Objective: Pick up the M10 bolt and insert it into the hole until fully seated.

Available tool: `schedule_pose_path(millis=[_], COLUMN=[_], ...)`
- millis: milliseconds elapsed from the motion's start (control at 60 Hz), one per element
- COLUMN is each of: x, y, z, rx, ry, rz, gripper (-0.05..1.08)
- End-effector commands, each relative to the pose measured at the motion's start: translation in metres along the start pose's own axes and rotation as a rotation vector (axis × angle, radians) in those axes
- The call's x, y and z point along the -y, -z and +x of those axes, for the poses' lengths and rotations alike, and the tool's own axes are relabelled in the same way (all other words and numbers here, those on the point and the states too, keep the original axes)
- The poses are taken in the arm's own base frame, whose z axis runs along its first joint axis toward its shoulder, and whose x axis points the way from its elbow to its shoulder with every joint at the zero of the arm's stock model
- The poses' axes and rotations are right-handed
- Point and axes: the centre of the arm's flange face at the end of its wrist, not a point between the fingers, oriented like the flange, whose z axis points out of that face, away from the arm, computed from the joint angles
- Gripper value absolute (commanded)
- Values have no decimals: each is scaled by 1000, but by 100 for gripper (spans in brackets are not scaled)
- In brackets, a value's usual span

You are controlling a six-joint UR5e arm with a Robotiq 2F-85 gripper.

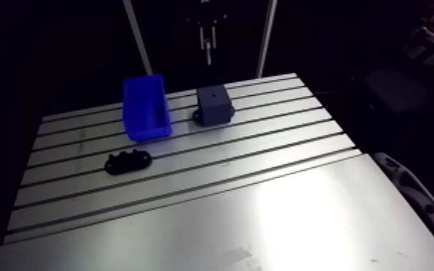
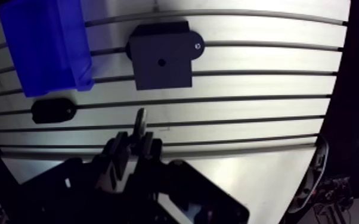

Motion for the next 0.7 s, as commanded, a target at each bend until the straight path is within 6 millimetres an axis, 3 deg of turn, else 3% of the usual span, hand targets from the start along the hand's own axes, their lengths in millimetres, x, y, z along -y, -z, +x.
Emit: schedule_pose_path(millis=[17,367,700], x=[-3,-13,-21], y=[-8,-29,-36], z=[8,19,25], rx=[11,44,18], ry=[-7,-18,-30], rz=[5,10,12], gripper=[108,108,108])
